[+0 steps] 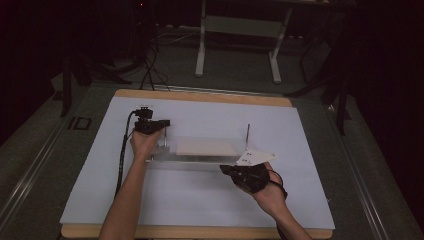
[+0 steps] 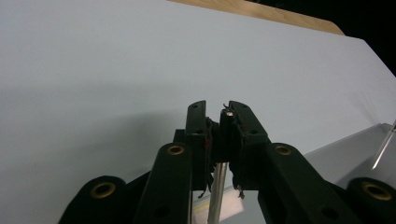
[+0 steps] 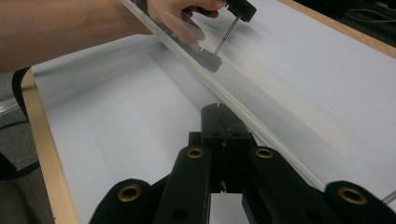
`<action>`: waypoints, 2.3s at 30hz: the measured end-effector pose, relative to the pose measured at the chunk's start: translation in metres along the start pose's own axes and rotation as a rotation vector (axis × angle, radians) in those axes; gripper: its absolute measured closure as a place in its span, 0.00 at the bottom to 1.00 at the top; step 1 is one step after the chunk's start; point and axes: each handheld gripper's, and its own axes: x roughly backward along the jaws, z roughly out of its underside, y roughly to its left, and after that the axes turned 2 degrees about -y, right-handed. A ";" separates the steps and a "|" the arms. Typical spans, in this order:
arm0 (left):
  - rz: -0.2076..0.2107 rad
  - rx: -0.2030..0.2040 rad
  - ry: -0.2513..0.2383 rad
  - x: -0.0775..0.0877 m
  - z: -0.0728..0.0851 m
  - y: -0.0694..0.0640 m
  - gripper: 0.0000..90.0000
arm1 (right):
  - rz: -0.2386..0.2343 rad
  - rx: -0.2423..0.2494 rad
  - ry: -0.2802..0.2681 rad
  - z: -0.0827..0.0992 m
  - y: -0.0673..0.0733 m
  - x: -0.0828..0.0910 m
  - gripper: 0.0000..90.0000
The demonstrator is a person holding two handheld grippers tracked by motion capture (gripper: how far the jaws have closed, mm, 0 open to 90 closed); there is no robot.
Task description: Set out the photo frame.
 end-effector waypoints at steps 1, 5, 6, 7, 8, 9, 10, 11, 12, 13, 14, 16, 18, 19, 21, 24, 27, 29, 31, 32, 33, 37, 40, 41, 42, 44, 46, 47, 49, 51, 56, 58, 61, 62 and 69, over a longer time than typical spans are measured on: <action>0.003 -0.001 -0.001 0.001 0.000 0.001 0.86 | -0.001 -0.003 -0.001 0.000 0.000 0.000 1.00; -0.001 -0.024 -0.016 0.008 -0.001 0.001 0.81 | 0.002 -0.004 -0.007 -0.002 -0.001 0.000 1.00; -0.001 -0.028 -0.020 0.010 -0.002 0.001 0.79 | 0.002 -0.003 -0.010 -0.002 -0.002 0.000 1.00; 0.002 -0.029 -0.027 0.013 -0.003 0.001 0.78 | 0.002 -0.003 -0.014 -0.003 -0.002 0.000 1.00; 0.007 -0.033 -0.034 0.015 -0.003 0.001 0.77 | 0.003 -0.006 -0.016 -0.004 -0.003 0.001 1.00; 0.007 -0.042 -0.037 0.017 -0.004 0.001 0.76 | 0.004 -0.005 -0.019 -0.004 -0.003 0.000 1.00; 0.007 -0.042 -0.037 0.017 -0.004 0.001 0.76 | 0.007 -0.006 -0.020 -0.005 -0.004 0.001 1.00; 0.012 -0.050 -0.047 0.020 -0.005 0.000 0.75 | 0.008 -0.010 -0.021 -0.006 -0.004 0.001 1.00; 0.013 -0.059 -0.047 0.022 -0.005 0.000 0.74 | 0.010 -0.009 -0.023 -0.007 -0.005 0.001 1.00; 0.014 -0.064 -0.050 0.023 -0.005 -0.001 0.74 | 0.010 -0.012 -0.025 -0.007 -0.005 0.001 1.00; 0.018 -0.068 -0.052 0.024 -0.005 -0.001 0.74 | 0.009 -0.013 -0.026 -0.008 -0.005 0.001 1.00; 0.019 -0.074 -0.053 0.025 -0.005 -0.001 0.73 | 0.011 -0.011 -0.028 -0.009 -0.006 0.001 1.00; 0.043 -0.075 -0.066 0.030 -0.005 -0.001 0.72 | 0.011 -0.016 -0.035 -0.011 -0.008 0.001 1.00; 0.057 -0.073 -0.072 0.031 -0.004 -0.001 0.72 | 0.011 -0.017 -0.036 -0.011 -0.008 0.001 1.00; 0.070 -0.079 -0.075 0.035 -0.003 0.000 0.72 | 0.012 -0.021 -0.039 -0.013 -0.009 0.001 1.00; 0.075 -0.090 -0.075 0.038 -0.002 0.000 0.71 | 0.014 -0.023 -0.046 -0.015 -0.010 0.001 1.00; 0.093 -0.103 -0.090 0.046 0.000 -0.001 0.71 | 0.015 -0.027 -0.049 -0.017 -0.012 0.001 1.00; 0.112 -0.119 -0.097 0.051 0.002 -0.001 0.70 | 0.019 -0.029 -0.053 -0.018 -0.014 0.001 1.00; 0.119 -0.133 -0.108 0.055 0.005 -0.002 0.69 | 0.020 -0.035 -0.055 -0.019 -0.016 0.001 1.00; 0.120 -0.139 -0.112 0.058 0.007 -0.003 0.69 | 0.020 -0.036 -0.056 -0.020 -0.017 0.001 1.00; 0.124 -0.143 -0.115 0.060 0.008 -0.003 0.69 | 0.021 -0.038 -0.059 -0.021 -0.018 0.000 1.00; 0.133 -0.173 -0.121 0.068 0.014 -0.005 0.67 | 0.028 -0.042 -0.066 -0.024 -0.020 0.000 1.00; 0.162 -0.192 -0.137 0.072 0.017 -0.006 0.66 | 0.033 -0.043 -0.072 -0.027 -0.021 0.000 1.00; 0.165 -0.201 -0.139 0.074 0.018 -0.006 0.66 | 0.035 -0.046 -0.076 -0.028 -0.022 0.000 1.00; 0.169 -0.205 -0.143 0.075 0.019 -0.007 0.66 | 0.035 -0.046 -0.076 -0.029 -0.023 0.000 1.00; 0.176 -0.217 -0.144 0.077 0.020 -0.008 0.66 | 0.039 -0.049 -0.081 -0.031 -0.024 0.000 1.00; 0.179 -0.229 -0.144 0.080 0.022 -0.008 0.65 | 0.043 -0.049 -0.083 -0.034 -0.026 0.000 1.00; 0.183 -0.229 -0.149 0.081 0.023 -0.009 0.65 | 0.045 -0.054 -0.087 -0.035 -0.027 0.000 1.00; 0.188 -0.238 -0.158 0.083 0.024 -0.009 0.65 | 0.049 -0.056 -0.089 -0.037 -0.028 -0.001 1.00; 0.190 -0.228 -0.172 0.086 0.025 -0.008 0.65 | 0.050 -0.059 -0.092 -0.039 -0.030 -0.001 1.00; 0.172 -0.251 -0.184 0.095 0.024 -0.007 0.65 | 0.057 -0.056 -0.094 -0.044 -0.032 -0.001 1.00; 0.157 -0.267 -0.191 0.099 0.024 -0.008 0.65 | 0.059 -0.058 -0.097 -0.046 -0.033 -0.002 1.00; 0.130 -0.295 -0.189 0.104 0.025 -0.010 0.65 | 0.062 -0.062 -0.100 -0.048 -0.035 -0.002 1.00; 0.127 -0.304 -0.188 0.105 0.025 -0.010 0.65 | 0.062 -0.062 -0.099 -0.049 -0.035 -0.002 1.00; 0.119 -0.308 -0.185 0.109 0.028 -0.009 0.63 | 0.071 -0.062 -0.103 -0.055 -0.039 -0.003 1.00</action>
